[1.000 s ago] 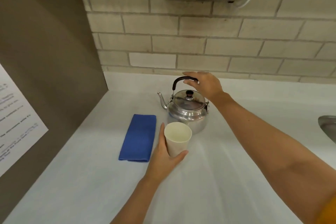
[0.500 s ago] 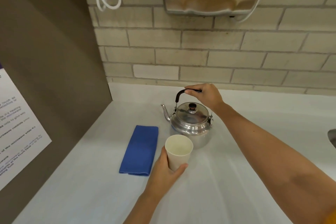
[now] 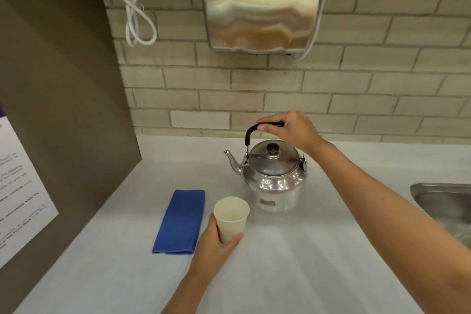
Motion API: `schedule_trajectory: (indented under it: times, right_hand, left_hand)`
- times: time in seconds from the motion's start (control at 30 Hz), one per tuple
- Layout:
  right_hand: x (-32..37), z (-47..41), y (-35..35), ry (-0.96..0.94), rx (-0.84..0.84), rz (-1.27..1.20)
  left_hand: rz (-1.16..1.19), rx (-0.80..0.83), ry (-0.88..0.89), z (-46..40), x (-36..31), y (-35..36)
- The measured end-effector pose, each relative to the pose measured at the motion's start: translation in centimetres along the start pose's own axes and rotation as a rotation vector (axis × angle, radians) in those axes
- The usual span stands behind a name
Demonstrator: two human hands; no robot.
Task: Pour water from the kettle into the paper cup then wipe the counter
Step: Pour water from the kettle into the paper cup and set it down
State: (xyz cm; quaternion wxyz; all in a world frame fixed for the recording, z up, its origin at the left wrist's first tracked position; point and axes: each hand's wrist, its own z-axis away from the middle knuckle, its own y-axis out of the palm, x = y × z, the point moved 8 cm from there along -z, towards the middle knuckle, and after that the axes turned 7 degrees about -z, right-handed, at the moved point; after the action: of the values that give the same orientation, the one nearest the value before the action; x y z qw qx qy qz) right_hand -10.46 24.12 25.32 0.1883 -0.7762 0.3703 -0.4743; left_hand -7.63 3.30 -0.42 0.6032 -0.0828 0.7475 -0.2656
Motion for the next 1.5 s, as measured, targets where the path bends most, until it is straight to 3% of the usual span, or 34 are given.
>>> schedule_trajectory:
  times: [0.27,0.53,0.93,1.5]
  right_hand:
    - [4.2,2.0,-1.1,-0.036,0.288,0.179]
    - [6.9,3.8,1.0,-0.139,0.439,0.434]
    - [9.8,4.3,2.2,-0.28,0.502,0.593]
    - [11.1,4.7,3.0,-0.304,0.546,0.646]
  left_hand:
    - [0.016,-0.015,0.021,-0.3,-0.1,-0.1]
    - [-0.011,-0.032,0.041,-0.2,-0.3,-0.1]
    - [-0.026,-0.028,0.024,-0.3,0.0,0.1]
    - [0.002,-0.029,0.027,-0.3,-0.1,0.1]
